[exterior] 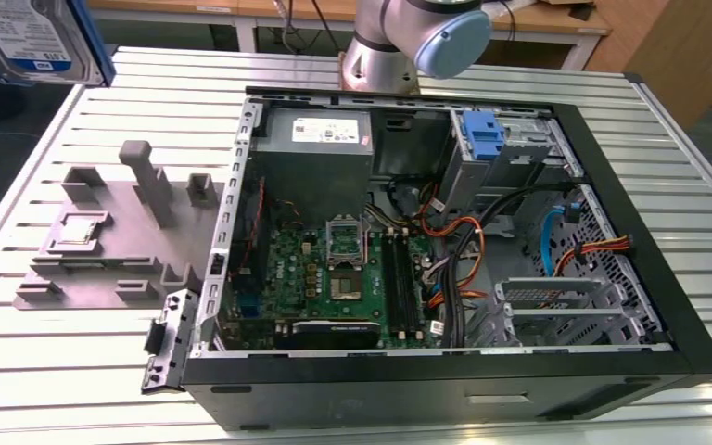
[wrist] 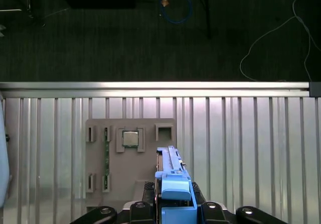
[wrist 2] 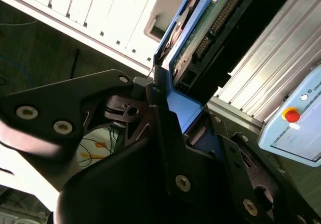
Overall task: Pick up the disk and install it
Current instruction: 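Pick up the disk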
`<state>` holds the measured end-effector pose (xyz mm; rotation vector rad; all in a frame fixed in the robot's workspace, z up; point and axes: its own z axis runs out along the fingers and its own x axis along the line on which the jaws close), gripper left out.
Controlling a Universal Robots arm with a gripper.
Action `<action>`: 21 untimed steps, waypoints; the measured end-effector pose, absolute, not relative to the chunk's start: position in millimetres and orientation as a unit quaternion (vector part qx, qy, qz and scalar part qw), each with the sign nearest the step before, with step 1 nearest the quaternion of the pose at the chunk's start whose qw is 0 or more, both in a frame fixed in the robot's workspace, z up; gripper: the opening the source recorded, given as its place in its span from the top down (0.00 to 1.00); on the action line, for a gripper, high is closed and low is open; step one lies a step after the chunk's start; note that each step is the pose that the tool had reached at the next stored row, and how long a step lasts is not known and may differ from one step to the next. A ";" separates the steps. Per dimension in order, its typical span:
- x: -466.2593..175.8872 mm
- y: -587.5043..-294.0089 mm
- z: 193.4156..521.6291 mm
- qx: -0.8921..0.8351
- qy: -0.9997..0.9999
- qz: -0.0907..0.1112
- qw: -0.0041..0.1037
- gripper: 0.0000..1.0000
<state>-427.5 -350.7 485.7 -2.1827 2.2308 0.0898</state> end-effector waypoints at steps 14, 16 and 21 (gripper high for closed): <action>-421.0 -355.7 485.6 -0.699 0.715 0.027 0.008 0.63; -420.7 -355.8 485.6 -0.699 0.715 0.027 0.008 0.63; -420.4 -355.8 490.3 -0.699 0.715 0.027 0.008 0.63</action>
